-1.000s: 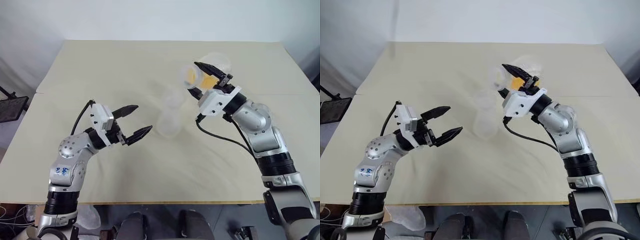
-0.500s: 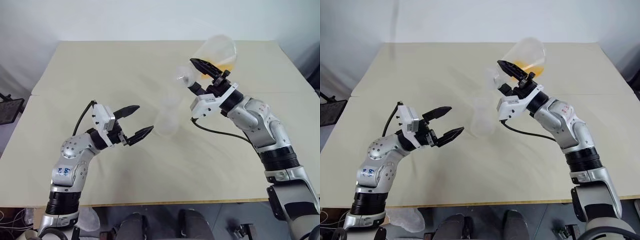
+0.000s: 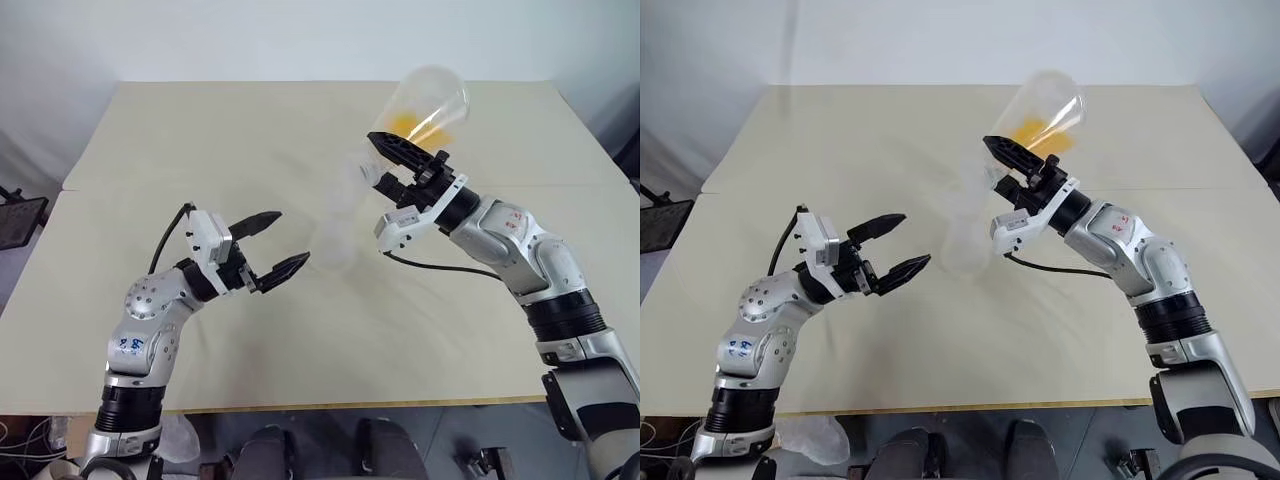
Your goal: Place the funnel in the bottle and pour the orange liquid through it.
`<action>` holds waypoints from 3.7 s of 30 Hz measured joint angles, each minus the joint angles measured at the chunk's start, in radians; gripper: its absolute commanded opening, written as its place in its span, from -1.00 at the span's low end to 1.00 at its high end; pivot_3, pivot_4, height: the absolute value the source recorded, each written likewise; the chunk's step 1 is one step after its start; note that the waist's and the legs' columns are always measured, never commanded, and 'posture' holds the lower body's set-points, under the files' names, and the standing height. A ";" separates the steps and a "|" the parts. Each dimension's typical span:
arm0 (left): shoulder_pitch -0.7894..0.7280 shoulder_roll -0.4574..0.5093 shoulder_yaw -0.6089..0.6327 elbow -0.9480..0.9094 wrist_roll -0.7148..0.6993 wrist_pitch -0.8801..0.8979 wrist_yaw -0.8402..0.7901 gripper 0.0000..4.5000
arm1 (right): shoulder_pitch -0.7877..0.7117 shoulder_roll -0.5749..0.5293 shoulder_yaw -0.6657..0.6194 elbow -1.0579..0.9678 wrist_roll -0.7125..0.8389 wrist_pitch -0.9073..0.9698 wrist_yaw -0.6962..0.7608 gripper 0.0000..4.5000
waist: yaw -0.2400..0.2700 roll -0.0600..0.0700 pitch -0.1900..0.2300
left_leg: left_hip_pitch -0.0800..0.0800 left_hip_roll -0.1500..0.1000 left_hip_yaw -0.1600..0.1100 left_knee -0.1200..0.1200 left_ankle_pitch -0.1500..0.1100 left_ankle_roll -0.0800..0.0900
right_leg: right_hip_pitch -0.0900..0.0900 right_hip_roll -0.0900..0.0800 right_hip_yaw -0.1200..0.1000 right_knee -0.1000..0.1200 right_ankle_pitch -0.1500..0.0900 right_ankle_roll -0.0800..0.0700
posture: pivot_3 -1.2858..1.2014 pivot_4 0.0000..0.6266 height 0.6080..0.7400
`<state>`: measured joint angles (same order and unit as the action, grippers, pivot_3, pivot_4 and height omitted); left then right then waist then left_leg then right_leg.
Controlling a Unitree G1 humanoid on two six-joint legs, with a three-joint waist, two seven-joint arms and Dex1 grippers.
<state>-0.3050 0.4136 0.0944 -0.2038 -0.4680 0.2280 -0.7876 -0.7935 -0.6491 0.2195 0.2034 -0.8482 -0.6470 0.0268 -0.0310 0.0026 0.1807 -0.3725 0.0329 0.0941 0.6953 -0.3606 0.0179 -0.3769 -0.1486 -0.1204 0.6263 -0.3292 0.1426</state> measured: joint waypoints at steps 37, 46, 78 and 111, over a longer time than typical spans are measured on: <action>0.010 -0.020 -0.007 -0.020 0.000 0.000 0.027 1.00 | -0.020 -0.046 0.012 0.001 -0.117 -0.002 -0.118 0.09 | 0.001 0.000 0.000 | 0.000 0.001 0.000 0.000 0.000 0.000 | 0.000 0.000 0.000 0.000 0.000 0.000 | 0.03 -0.52 1.00; 0.010 -0.020 -0.007 -0.020 0.000 0.000 0.029 1.00 | -0.020 -0.046 0.013 0.001 -0.118 0.000 -0.118 0.09 | 0.001 0.000 0.000 | 0.000 0.001 0.000 0.000 0.000 0.000 | 0.000 0.000 0.000 0.000 0.000 0.000 | 0.03 -0.52 1.00; 0.010 -0.021 -0.007 -0.020 0.000 0.000 0.034 1.00 | -0.020 -0.046 0.043 0.001 -0.129 0.017 -0.149 0.09 | 0.001 0.000 0.000 | 0.000 0.001 0.000 0.000 0.000 0.000 | 0.000 0.000 0.000 0.000 0.000 0.000 | 0.03 -0.52 1.00; 0.035 -0.045 -0.034 -0.067 0.000 0.000 0.061 1.00 | -0.020 -0.056 0.050 0.001 -0.153 0.014 -0.179 0.09 | 0.001 0.000 0.000 | 0.000 0.002 0.000 0.000 0.000 0.000 | 0.000 0.000 0.000 -0.001 0.000 0.000 | 0.03 -0.52 1.00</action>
<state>-0.2696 0.3685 0.0607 -0.2705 -0.4679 0.2278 -0.7263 -0.8139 -0.7048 0.2695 0.2040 -1.0010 -0.6328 -0.1525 -0.0301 0.0025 0.1807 -0.3726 0.0349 0.0942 0.6950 -0.3606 0.0180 -0.3769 -0.1488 -0.1202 0.6257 -0.3292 0.1426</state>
